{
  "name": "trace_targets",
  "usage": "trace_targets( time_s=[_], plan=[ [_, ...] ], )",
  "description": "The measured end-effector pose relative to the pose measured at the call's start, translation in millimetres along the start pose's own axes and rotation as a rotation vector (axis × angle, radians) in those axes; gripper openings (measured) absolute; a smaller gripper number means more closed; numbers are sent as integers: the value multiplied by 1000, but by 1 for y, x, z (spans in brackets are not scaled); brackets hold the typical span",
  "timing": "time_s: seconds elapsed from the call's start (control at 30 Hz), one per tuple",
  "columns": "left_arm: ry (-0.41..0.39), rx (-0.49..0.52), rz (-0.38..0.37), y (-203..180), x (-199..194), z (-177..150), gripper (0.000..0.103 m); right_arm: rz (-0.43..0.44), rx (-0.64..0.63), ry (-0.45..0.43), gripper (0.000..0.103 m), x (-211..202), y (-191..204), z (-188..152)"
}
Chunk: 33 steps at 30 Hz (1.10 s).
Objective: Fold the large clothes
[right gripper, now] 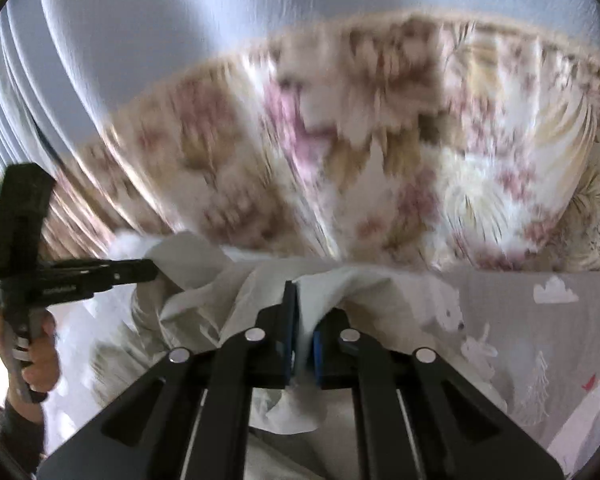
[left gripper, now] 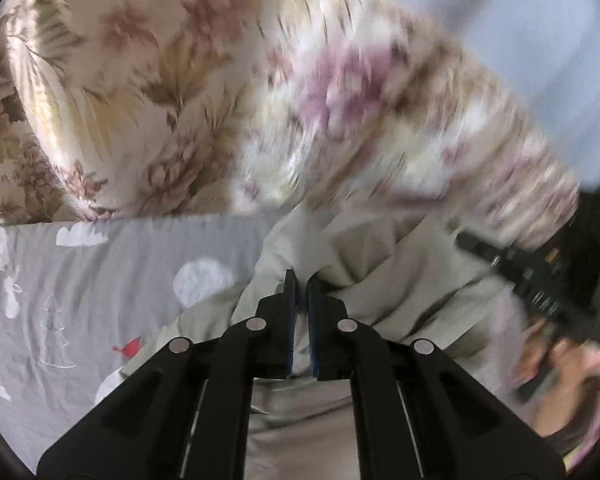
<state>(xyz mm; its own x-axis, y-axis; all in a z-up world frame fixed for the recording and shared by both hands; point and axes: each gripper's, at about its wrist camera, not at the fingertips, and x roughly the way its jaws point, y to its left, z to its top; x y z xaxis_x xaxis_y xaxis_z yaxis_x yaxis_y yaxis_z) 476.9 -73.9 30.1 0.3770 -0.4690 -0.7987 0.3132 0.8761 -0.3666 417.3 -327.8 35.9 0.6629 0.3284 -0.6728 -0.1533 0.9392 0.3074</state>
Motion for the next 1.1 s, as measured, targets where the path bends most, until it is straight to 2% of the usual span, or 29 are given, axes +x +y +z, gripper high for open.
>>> trace_targets(
  time_s=[0.07,0.2,0.27,0.37,0.43,0.47,0.5,0.53,0.57,0.6,0.63,0.7,0.77,0.8,0.83,0.87,0.9,0.93,0.97,1.0,1.03,1.07,1.1],
  plan=[
    [-23,-45,-65,0,-21,15,3,16,11,-44,7,-16,2,9],
    [-22,-93,-205,-5,-55,15,3,85,55,-75,7,-46,4,10],
    [10,-101,-268,-3,-66,-11,3,94,37,-61,7,-63,4,-9],
    [63,-69,-247,0,-67,-72,3,58,-14,-5,7,-81,1,-52],
    [102,-40,-177,3,-58,-124,4,-6,-54,68,10,-80,-4,-81],
    [114,-5,-85,4,-48,-156,5,-109,-114,134,10,-72,-4,-98],
    [119,21,-32,5,-40,-173,9,-182,-155,160,21,-68,-5,-108],
    [125,39,18,7,-32,-190,18,-263,-198,175,32,-66,-5,-119],
    [124,51,73,11,-24,-207,25,-328,-220,167,56,-68,-8,-131],
    [105,56,110,14,-21,-217,37,-352,-214,144,68,-73,-10,-136],
    [75,63,141,16,-22,-223,44,-372,-189,98,69,-84,-15,-142],
    [16,72,157,13,-32,-227,49,-361,-111,8,70,-107,-21,-152],
    [-31,101,212,1,-39,-227,64,-291,-85,-76,70,-122,-16,-162],
    [-82,136,280,-11,-43,-225,82,-262,-97,-115,70,-127,-9,-165],
    [-122,165,325,-19,-45,-223,89,-245,-125,-161,69,-131,2,-169],
    [-159,202,371,-30,-45,-222,89,-240,-154,-174,67,-130,12,-170],
    [-175,243,404,-40,-44,-221,89,-228,-184,-168,50,-127,21,-172],
    [-178,266,415,-47,-40,-218,88,-208,-214,-140,39,-119,30,-174],
    [-181,285,424,-52,-36,-218,88,-202,-233,-90,22,-106,36,-177],
    [-183,308,451,-55,-30,-216,82,-213,-246,-54,14,-96,39,-178],
    [-175,326,507,-56,-20,-213,62,-240,-262,-25,13,-86,40,-184],
    [-152,327,526,-52,-16,-211,48,-281,-272,-2,13,-76,38,-189],
    [-96,306,500,-44,-5,-209,29,-307,-276,21,13,-69,34,-194]
  ],
)
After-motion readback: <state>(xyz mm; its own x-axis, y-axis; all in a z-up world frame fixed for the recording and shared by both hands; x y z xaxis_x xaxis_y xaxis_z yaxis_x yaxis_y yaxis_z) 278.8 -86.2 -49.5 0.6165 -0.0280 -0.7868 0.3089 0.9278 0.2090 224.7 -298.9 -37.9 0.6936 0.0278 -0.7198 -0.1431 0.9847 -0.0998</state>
